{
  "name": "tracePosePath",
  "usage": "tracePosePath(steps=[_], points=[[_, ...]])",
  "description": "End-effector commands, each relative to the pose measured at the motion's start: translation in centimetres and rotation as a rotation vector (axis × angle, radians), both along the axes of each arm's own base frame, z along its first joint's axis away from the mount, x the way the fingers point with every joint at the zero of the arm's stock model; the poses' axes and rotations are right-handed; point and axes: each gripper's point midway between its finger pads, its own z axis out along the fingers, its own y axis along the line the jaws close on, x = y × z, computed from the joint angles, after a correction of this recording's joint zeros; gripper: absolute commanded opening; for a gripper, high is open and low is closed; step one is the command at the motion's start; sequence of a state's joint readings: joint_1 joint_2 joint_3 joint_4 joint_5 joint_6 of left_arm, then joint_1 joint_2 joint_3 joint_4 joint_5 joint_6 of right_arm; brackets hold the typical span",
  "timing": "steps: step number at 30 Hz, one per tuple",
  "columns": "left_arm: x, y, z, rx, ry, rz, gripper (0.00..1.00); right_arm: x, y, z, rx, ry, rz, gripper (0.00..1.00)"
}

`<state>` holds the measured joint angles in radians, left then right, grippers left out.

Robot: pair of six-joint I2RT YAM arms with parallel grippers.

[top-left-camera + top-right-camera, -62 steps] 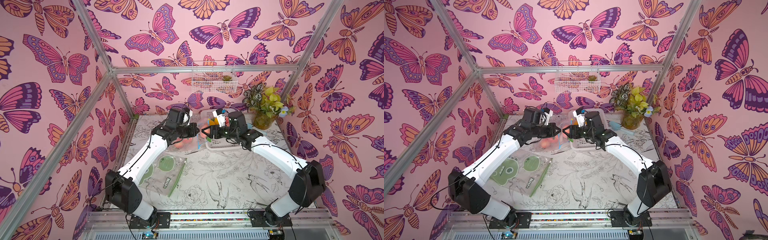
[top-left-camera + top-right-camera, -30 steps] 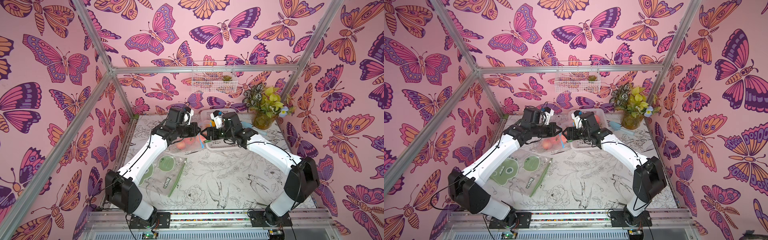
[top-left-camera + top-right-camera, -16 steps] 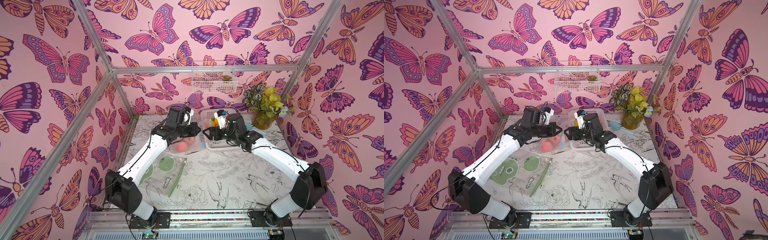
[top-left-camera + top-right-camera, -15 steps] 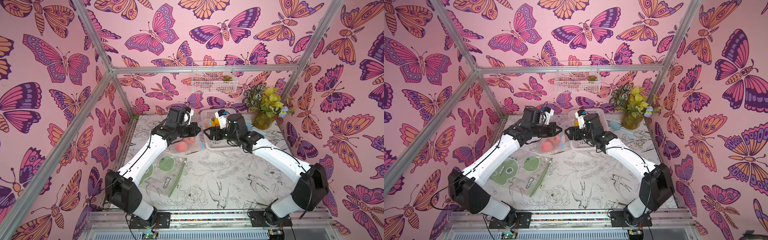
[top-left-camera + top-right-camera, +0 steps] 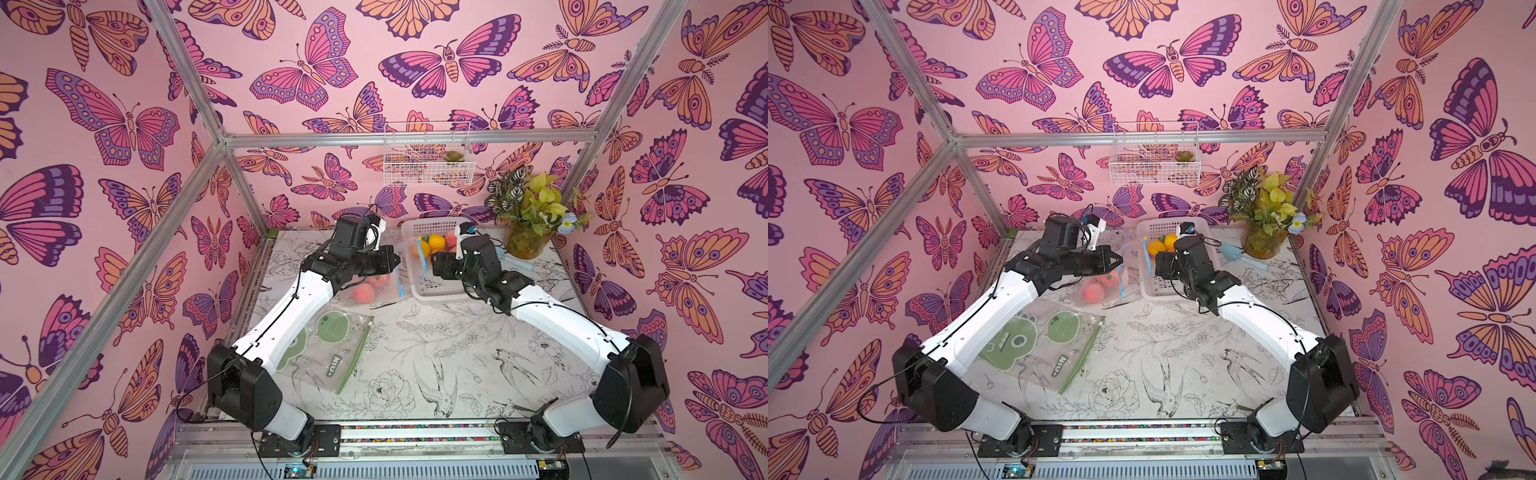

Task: Place the peach in a zip-top bag and seal the zipper
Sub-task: Place the peach in the zipper food storage bag, then pick up the peach from the basket.

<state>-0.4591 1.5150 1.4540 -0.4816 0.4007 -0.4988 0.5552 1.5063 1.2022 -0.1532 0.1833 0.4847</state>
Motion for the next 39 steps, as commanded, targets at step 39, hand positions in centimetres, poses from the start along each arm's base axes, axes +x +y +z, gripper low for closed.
tracePosePath(steps=[39], points=[[-0.2, 0.4, 0.4, 0.003, -0.031, -0.004, 0.0, 14.3, -1.8, -13.9, -0.099, 0.373, -0.04, 0.72]])
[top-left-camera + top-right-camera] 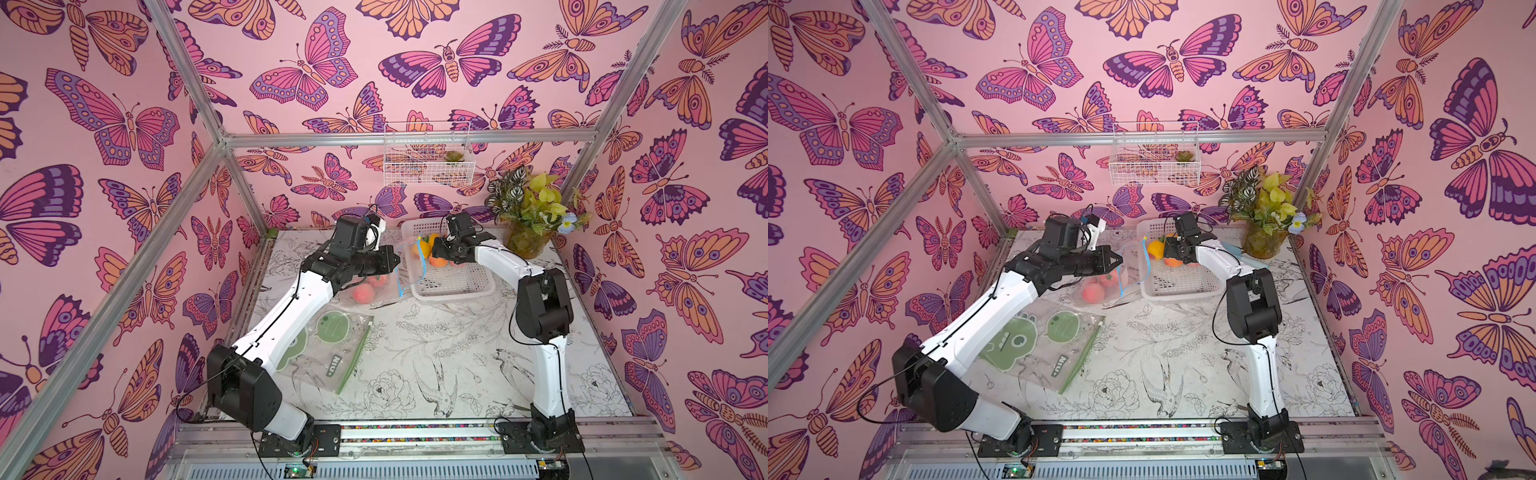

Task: Place the peach in a zip-top bag and seal the zipper
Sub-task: Pick up the peach from the basket.

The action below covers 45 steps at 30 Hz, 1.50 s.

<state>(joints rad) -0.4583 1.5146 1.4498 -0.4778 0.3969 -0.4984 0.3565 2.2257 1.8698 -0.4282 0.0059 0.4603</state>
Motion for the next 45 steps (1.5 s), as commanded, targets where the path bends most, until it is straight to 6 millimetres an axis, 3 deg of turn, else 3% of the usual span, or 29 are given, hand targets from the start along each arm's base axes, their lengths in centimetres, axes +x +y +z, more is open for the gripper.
tracePosePath(steps=[1, 8, 13, 26, 33, 45], points=[[-0.3, 0.4, 0.5, 0.001, -0.031, -0.007, 0.0, 0.1, -0.5, -1.2, -0.047, 0.043, 0.016, 0.72], [-0.3, 0.6, 0.4, 0.001, -0.029, -0.004, 0.0, 0.5, -0.6, -3.0, -0.1, 0.109, 0.026, 0.73], [-0.3, 0.8, 0.2, 0.004, -0.024, 0.001, 0.0, 0.1, -0.7, -3.1, -0.107, 0.122, 0.027, 0.72], [-0.4, 1.1, -0.1, 0.006, -0.019, 0.007, 0.0, -2.9, 0.9, -2.6, -0.054, 0.156, 0.135, 0.69], [-0.4, 1.1, -0.2, 0.006, -0.015, 0.007, 0.0, -2.3, 0.0, -3.4, -0.11, 0.157, 0.093, 0.73], [-0.3, 1.3, -0.2, 0.005, -0.017, 0.008, 0.0, -0.9, 0.4, -5.1, -0.134, 0.177, 0.09, 0.8]])
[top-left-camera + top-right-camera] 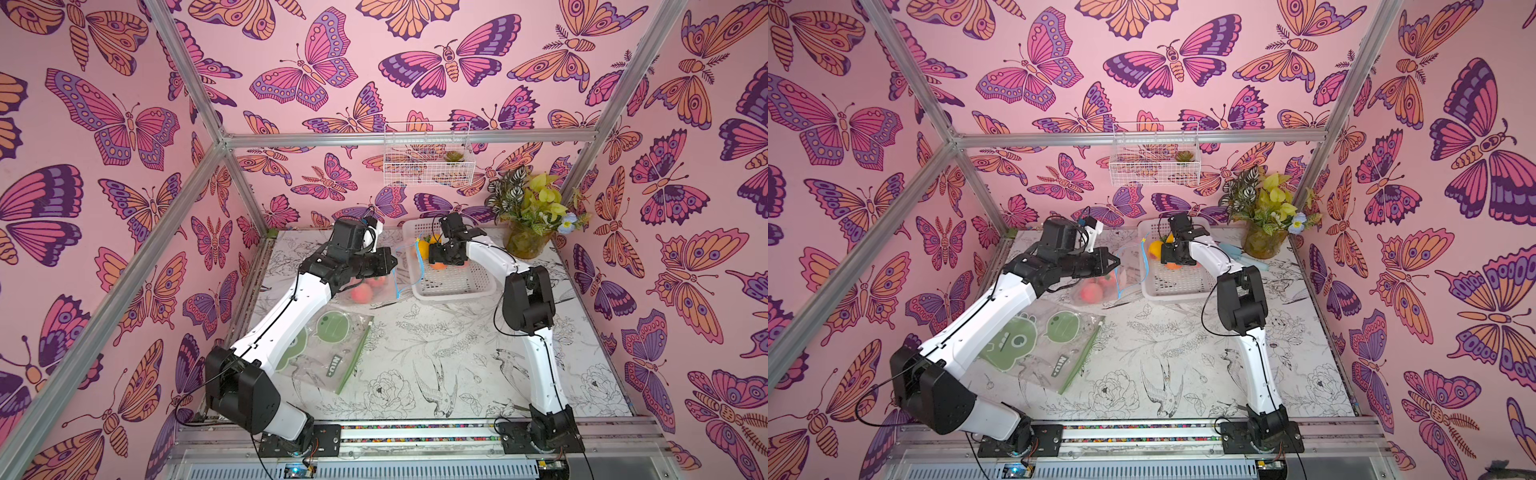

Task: Place the peach in a zip-top bag and seal the zipper
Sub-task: Pick up the peach from the basket.

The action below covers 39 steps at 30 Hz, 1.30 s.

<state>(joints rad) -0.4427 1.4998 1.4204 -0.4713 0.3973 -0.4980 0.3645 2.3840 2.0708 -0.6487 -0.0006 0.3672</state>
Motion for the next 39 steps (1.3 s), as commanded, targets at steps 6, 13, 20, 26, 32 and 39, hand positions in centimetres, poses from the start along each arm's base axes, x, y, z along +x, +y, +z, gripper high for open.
tracePosePath(steps=[6, 13, 20, 26, 32, 39], points=[[-0.3, 0.7, 0.3, 0.0, -0.02, -0.006, 0.0, -0.1, 0.4, -1.2, -0.006, 0.03, 0.01, 0.78], [-0.3, 0.9, 0.3, 0.001, -0.021, 0.0, 0.0, -0.1, 0.6, 1.4, 0.037, -0.037, 0.009, 0.69], [-0.4, 0.8, 0.4, -0.003, -0.022, -0.003, 0.0, -1.9, 0.2, 6.1, 0.111, -0.154, 0.0, 0.67], [-0.5, 0.8, 0.4, -0.007, -0.02, -0.008, 0.0, -4.6, -0.5, 9.8, 0.158, -0.218, -0.002, 0.66], [-0.5, 0.8, 0.3, -0.008, -0.015, -0.005, 0.0, -7.8, -1.3, 13.6, 0.2, -0.272, 0.021, 0.65], [-0.4, 0.8, 0.1, -0.009, -0.011, -0.003, 0.0, -11.3, -0.4, 17.8, 0.311, -0.321, 0.108, 0.64]])
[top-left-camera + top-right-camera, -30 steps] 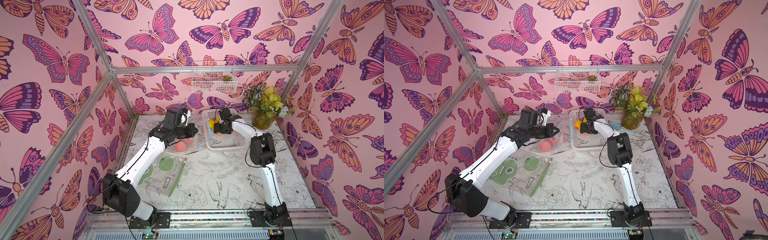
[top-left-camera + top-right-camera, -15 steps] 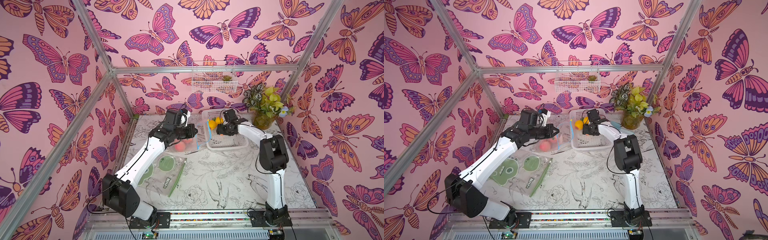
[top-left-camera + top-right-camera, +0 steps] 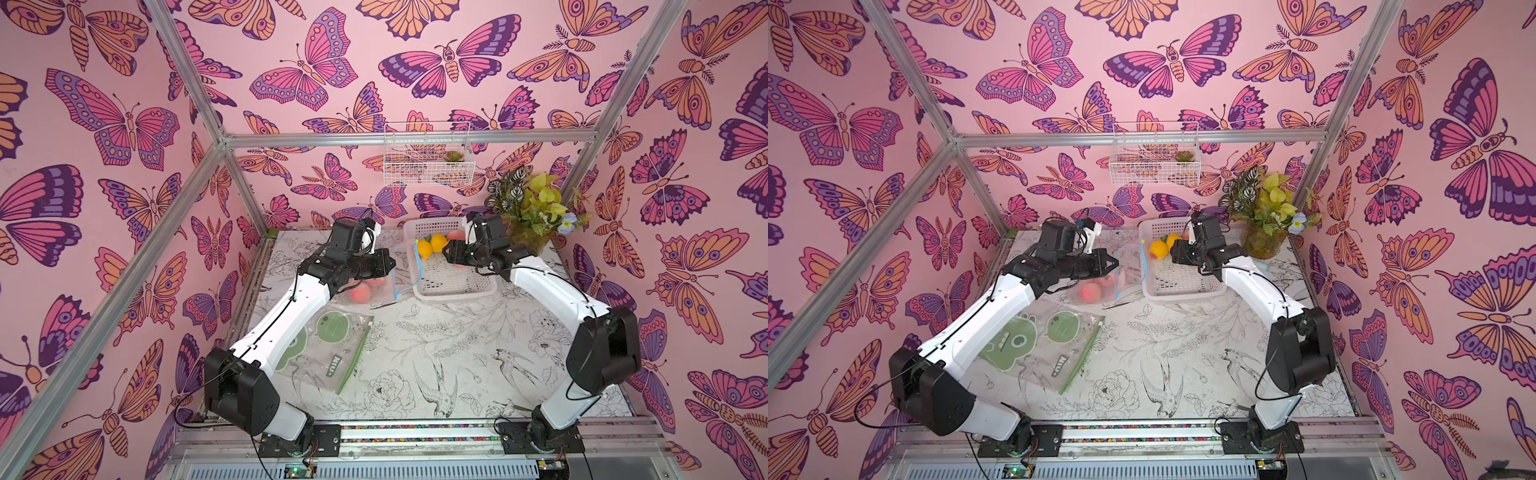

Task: Place the peach in a zip-top bag and seal the zipper
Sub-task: Pick up the peach from the basket, then place the peach in the zipper food storage bag.

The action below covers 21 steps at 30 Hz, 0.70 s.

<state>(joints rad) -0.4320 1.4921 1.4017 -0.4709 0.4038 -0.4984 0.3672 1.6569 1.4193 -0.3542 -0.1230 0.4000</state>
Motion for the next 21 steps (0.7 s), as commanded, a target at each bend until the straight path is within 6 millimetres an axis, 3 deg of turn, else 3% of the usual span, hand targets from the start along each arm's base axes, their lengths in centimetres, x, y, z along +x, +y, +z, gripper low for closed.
tracePosePath(steps=[1, 4, 5, 12, 21], points=[[-0.3, 0.3, 0.5, -0.011, -0.02, -0.009, 0.0, -1.6, 1.4, 2.1, 0.079, -0.027, 0.082, 0.63], [-0.3, 0.2, 0.5, -0.015, -0.02, -0.009, 0.0, -2.9, 2.6, 2.5, 0.108, -0.019, 0.152, 0.62], [-0.2, 0.2, 0.4, -0.014, -0.018, -0.009, 0.0, -3.8, 2.9, 3.9, 0.122, -0.047, 0.179, 0.62], [-0.1, 0.2, 0.5, -0.02, -0.018, -0.006, 0.0, -7.5, 6.2, 6.1, 0.151, -0.104, 0.336, 0.63], [-0.1, -0.1, 0.6, -0.032, -0.016, -0.017, 0.0, -10.6, 10.2, 6.5, 0.165, -0.113, 0.487, 0.63]])
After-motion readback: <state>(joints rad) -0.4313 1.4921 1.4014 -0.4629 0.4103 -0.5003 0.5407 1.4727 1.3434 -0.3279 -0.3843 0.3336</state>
